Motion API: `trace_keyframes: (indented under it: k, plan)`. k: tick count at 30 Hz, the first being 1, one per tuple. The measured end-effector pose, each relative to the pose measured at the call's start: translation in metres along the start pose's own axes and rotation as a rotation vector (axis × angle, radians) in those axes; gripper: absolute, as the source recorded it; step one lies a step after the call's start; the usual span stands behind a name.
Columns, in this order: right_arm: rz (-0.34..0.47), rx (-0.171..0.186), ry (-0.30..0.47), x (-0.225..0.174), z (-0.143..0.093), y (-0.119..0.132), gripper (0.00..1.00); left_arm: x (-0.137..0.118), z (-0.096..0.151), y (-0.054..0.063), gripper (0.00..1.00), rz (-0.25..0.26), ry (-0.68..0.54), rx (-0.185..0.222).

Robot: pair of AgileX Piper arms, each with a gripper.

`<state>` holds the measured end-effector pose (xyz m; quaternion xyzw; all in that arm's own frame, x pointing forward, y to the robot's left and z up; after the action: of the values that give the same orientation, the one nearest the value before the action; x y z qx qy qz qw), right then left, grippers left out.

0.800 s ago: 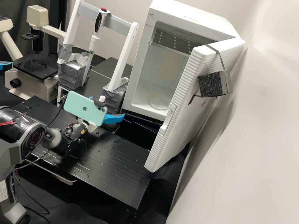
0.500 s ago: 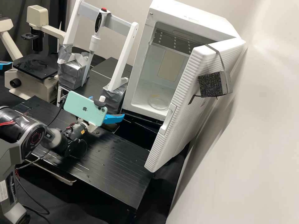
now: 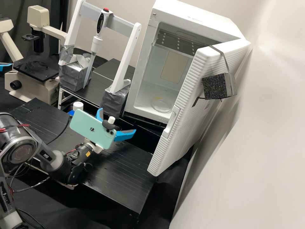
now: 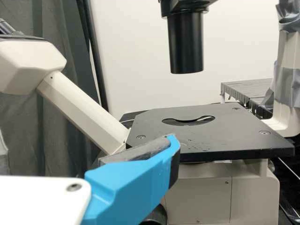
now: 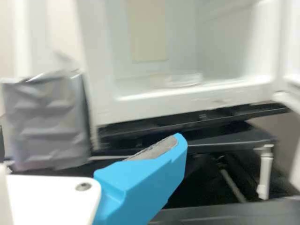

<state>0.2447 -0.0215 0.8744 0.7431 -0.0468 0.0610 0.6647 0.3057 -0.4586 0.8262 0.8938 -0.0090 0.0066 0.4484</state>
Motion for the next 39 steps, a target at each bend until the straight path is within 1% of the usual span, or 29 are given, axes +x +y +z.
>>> trace_keyframes:
  k: [1, 4, 8, 12, 16, 18, 26, 33, 39]
  plan:
    - [0.011, 0.006, -0.009, -0.001, 0.003, 0.005, 1.00, 0.000, 0.000, 0.000, 1.00, 0.000, 0.000, 0.000]
    - [0.077, 0.019, -0.030, 0.001, 0.013, 0.026, 1.00, 0.000, 0.000, 0.000, 1.00, 0.000, 0.000, 0.000]
    - [0.127, 0.018, -0.031, 0.017, 0.022, 0.044, 1.00, 0.000, 0.000, 0.000, 1.00, 0.000, 0.000, 0.000]
    - [0.148, -0.001, -0.005, 0.043, 0.023, 0.059, 1.00, 0.000, 0.000, 0.000, 1.00, 0.000, 0.000, 0.000]
    - [0.143, -0.005, 0.009, 0.072, 0.020, 0.067, 1.00, 0.000, 0.000, 0.000, 1.00, 0.000, 0.000, 0.000]
    - [0.130, 0.000, 0.006, 0.086, 0.019, 0.069, 1.00, 0.000, 0.000, 0.000, 1.00, 0.000, 0.000, 0.000]
    - [0.096, -0.025, -0.013, 0.141, 0.017, 0.075, 1.00, 0.000, 0.000, 0.000, 1.00, 0.000, 0.000, 0.000]
    - [0.062, -0.038, -0.037, 0.178, 0.016, 0.072, 1.00, 0.000, 0.000, 0.000, 1.00, 0.000, 0.000, 0.000]
    - [0.035, -0.043, -0.072, 0.197, 0.019, 0.067, 1.00, 0.000, 0.000, 0.000, 1.00, 0.000, 0.000, 0.000]
